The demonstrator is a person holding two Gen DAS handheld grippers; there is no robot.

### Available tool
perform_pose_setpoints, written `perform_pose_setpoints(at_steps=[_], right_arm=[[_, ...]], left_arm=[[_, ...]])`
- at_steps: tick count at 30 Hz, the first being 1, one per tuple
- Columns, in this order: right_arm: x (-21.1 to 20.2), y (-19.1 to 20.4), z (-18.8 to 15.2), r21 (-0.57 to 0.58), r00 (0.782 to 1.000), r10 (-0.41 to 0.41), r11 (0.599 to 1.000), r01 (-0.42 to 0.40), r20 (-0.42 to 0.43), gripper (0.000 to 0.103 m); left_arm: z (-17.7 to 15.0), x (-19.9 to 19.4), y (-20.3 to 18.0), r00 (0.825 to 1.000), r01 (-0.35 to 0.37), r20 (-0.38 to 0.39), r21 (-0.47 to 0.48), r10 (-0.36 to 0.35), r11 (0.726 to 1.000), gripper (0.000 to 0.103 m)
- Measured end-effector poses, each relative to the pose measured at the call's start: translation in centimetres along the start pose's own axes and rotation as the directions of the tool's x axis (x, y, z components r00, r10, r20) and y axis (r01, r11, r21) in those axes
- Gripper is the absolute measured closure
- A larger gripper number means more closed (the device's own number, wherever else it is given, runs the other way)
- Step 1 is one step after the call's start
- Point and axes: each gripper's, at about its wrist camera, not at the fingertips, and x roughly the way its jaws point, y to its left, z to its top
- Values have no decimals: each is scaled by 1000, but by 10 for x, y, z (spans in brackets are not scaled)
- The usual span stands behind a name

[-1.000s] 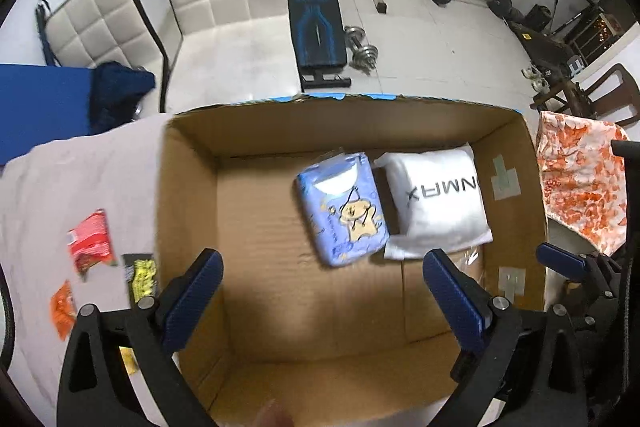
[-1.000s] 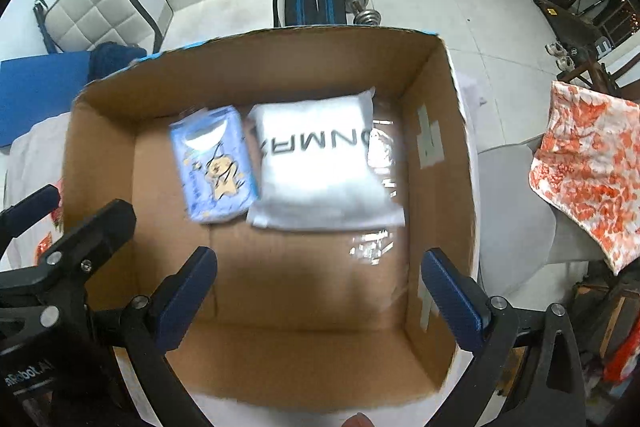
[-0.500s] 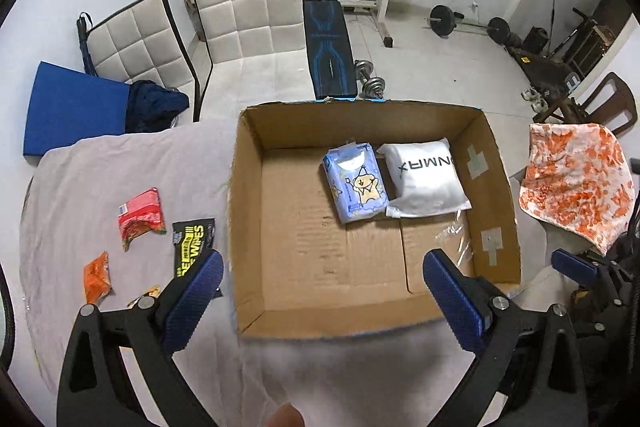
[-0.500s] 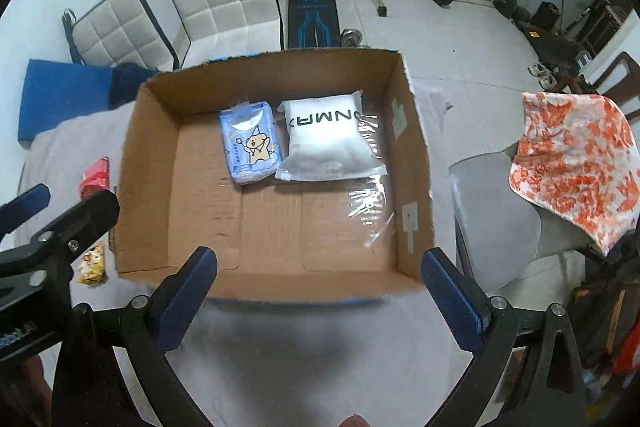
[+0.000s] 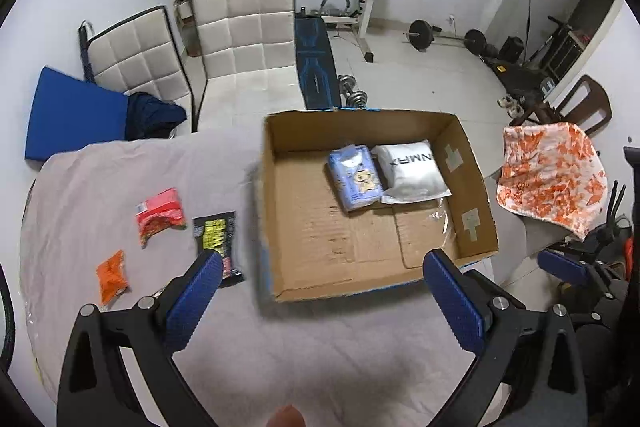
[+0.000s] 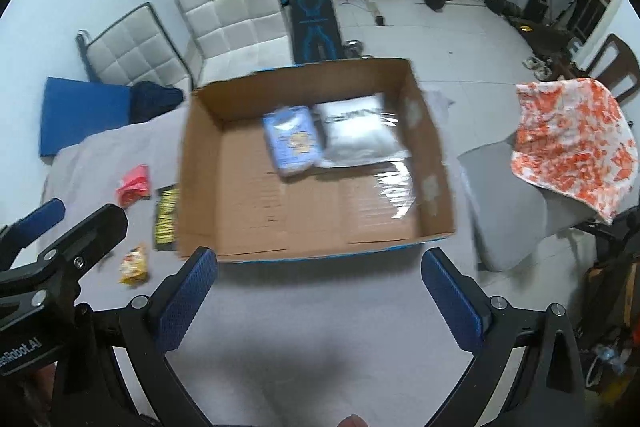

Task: Organize soft objects
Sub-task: 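Lift both tools out of the box and move back over the table, then grasp the red wafer pack with the right tool while the left tool grasps the orange chip bag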

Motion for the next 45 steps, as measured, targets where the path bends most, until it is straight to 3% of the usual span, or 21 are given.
perform_pose_setpoints(at_steps=[5,8,13,18,22,32,40,45], right_arm=[[-11,57,2,-29,994,109,994,-110,-14,0],[-4,109,5,-86,985,166,982,-170,-54,0],[36,210,14,-198,965,216,950,-243,-147,0],[95,295,34,-238,944,223,930,-281,-242,0],[147,340,51,-281,936,164,925,-255,-311,0],[258,398,71,-315,902,66,924,-216,-426,0],[312,427,76,-296,871,53,929,-223,-489,0],[336,437,80,-279,849,48,934,-225,-526,0]], left_arm=[[-3,-22,75,998,-64,-13,-86,64,994,0],[-6,-26,137,989,-149,-31,-147,146,978,0],[-15,-10,239,970,-241,-104,-287,220,927,0],[-26,25,308,961,-262,-182,-370,207,891,0],[-40,75,352,951,-256,-271,-425,148,868,0],[-72,182,396,902,-251,-432,-485,20,838,1],[-92,230,396,859,-233,-508,-501,-65,834,1],[-101,245,396,848,-234,-522,-515,-85,825,1]])
